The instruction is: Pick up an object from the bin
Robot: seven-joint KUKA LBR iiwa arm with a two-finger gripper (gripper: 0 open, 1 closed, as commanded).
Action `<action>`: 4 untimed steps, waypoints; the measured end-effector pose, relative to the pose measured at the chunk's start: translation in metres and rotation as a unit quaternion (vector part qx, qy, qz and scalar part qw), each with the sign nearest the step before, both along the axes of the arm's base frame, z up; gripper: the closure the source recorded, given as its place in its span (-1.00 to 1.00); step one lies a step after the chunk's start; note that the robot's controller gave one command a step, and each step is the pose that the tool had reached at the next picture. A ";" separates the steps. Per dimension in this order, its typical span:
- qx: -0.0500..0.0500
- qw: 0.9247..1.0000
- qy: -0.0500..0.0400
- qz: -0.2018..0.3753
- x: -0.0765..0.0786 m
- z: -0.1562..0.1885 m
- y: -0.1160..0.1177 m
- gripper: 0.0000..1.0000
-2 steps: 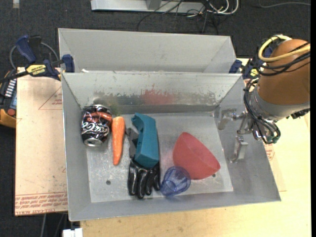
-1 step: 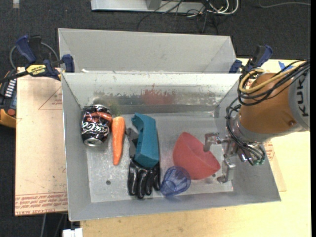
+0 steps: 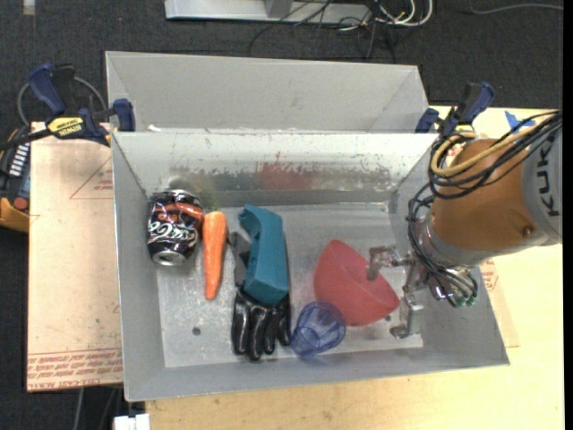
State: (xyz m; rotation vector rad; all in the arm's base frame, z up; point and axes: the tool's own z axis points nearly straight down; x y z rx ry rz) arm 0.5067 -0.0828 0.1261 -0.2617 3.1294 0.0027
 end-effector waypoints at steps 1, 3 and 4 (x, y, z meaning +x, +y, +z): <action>0.000 0.998 0.000 0.064 -0.026 0.007 0.019 -1.00; 0.001 0.999 -0.002 0.045 -0.024 -0.054 0.017 1.00; 0.001 0.999 -0.002 0.045 -0.024 -0.054 0.017 1.00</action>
Offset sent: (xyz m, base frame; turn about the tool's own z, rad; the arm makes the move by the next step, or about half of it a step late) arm -0.0240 0.0144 -0.0561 0.0085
